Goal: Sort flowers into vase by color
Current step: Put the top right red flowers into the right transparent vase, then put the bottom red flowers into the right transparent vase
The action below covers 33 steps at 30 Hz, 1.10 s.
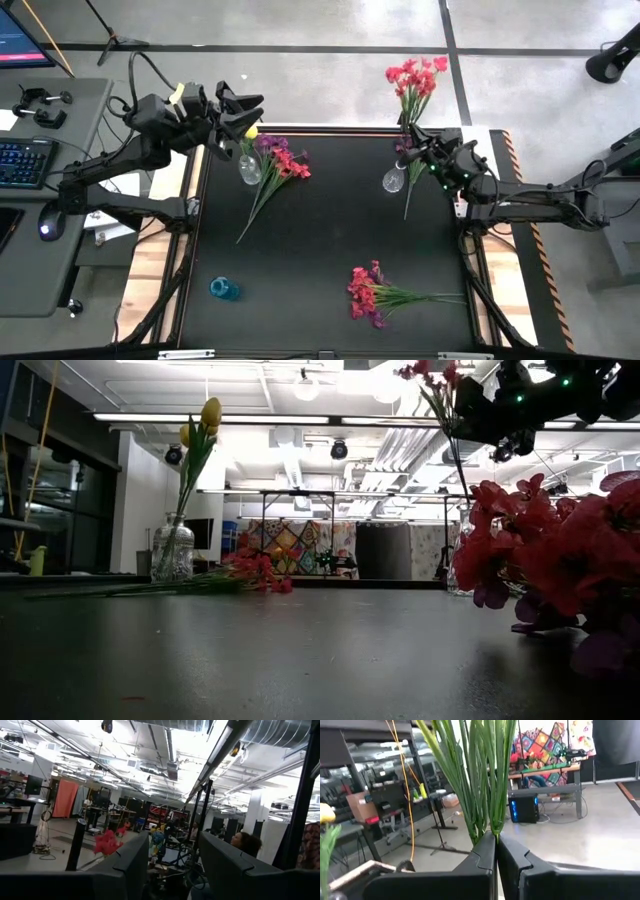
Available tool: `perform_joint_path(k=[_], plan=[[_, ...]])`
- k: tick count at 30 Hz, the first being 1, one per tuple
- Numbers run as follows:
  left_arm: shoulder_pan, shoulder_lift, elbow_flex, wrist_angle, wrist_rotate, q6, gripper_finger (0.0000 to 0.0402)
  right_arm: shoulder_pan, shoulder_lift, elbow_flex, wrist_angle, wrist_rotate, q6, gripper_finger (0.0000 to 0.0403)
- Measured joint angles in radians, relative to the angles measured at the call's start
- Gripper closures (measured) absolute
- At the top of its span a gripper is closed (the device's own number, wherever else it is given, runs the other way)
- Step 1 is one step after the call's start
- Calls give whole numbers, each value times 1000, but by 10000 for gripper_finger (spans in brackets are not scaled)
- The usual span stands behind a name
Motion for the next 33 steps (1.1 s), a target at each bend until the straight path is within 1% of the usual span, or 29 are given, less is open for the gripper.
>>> perform_joint_path(k=[3, 9, 12, 16, 20, 25, 29, 33], plan=[[0, 0, 0, 0, -1, 0, 238, 0, 0, 0, -26, -11, 32, 403], [0, 0, 0, -7, -2, 20, 238, 0, 0, 0, -67, -94, 24, 402], [0, 0, 0, -8, -2, 28, 238, 4, -12, 0, -93, -111, 25, 392], [0, 0, 0, -8, -2, 28, 238, 19, -62, 0, -157, -110, 28, 351], [0, 0, 0, -8, -2, 28, 238, 40, -135, 0, -271, -93, 62, 292], [0, 0, 0, -8, -2, 28, 238, 63, -228, 0, -436, -96, 152, 218], [0, 0, 0, -8, -2, 28, 238, 81, -302, 0, -569, -149, 218, 179], [0, 0, 0, -8, -2, 28, 238, 94, -381, 16, -672, -277, 281, 166]])
